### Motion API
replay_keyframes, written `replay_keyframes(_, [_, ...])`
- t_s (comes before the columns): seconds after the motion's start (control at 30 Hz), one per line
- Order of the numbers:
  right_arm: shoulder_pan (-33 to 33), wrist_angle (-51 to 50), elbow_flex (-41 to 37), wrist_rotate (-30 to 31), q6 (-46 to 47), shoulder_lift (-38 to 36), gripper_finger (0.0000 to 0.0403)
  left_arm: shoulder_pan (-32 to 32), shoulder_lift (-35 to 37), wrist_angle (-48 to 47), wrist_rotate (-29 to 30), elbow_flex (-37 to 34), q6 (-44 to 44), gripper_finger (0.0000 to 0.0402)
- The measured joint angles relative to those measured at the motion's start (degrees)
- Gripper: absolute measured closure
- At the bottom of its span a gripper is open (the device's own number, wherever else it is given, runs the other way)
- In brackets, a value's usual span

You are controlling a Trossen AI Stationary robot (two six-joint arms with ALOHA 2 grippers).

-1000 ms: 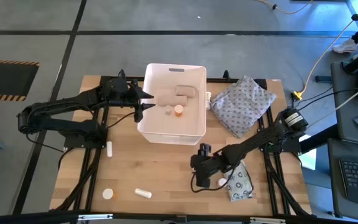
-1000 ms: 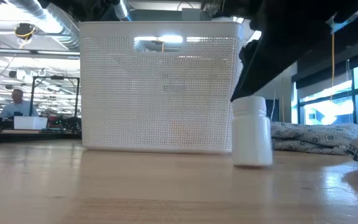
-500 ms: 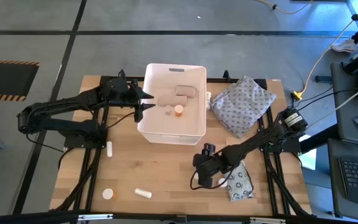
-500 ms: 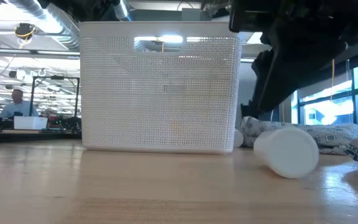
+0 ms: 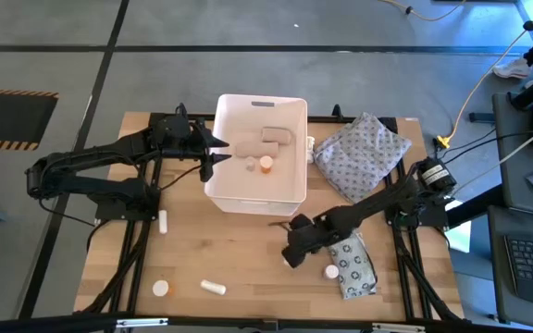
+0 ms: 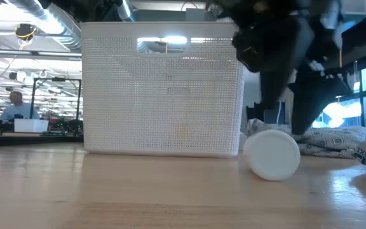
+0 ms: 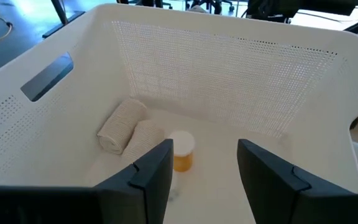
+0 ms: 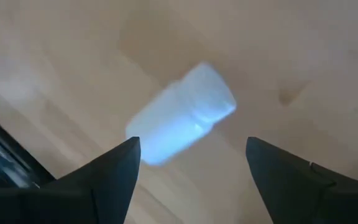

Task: Pick & place medical supplies in basket/bin
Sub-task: Put the bottom white pill bottle into the white bin

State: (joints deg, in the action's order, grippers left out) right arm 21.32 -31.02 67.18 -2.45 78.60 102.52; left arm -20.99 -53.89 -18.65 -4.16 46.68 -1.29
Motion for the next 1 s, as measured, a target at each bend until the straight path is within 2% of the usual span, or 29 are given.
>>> replay_keyframes(0.13, [-2.79, 1.78, 0.00, -1.78, 6.59, 0.00, 0.0108, 0.00, 0.00, -1.12, 0.00, 0.00, 0.08, 0.0231])
replay_keyframes(0.3, [-4.97, 5.69, 0.00, -2.97, 7.23, 0.00, 0.0108, 0.00, 0.00, -4.55, 0.02, 0.00, -1.84, 0.0231])
replay_keyframes(0.47, [-6.14, 4.61, 0.00, -4.25, 11.73, 0.00, 0.0108, 0.00, 0.00, -6.82, -0.48, 0.06, 0.94, 0.0231])
replay_keyframes(0.63, [-6.81, 3.67, 0.00, -10.63, 17.51, 0.00, 0.0108, 0.00, -0.02, -8.34, -0.90, 0.07, -1.88, 0.0231])
replay_keyframes(1.0, [-8.06, 1.46, 0.00, -18.34, 23.70, -0.02, 0.0108, 0.00, -0.02, -8.61, -0.87, 0.07, -3.58, 0.0231])
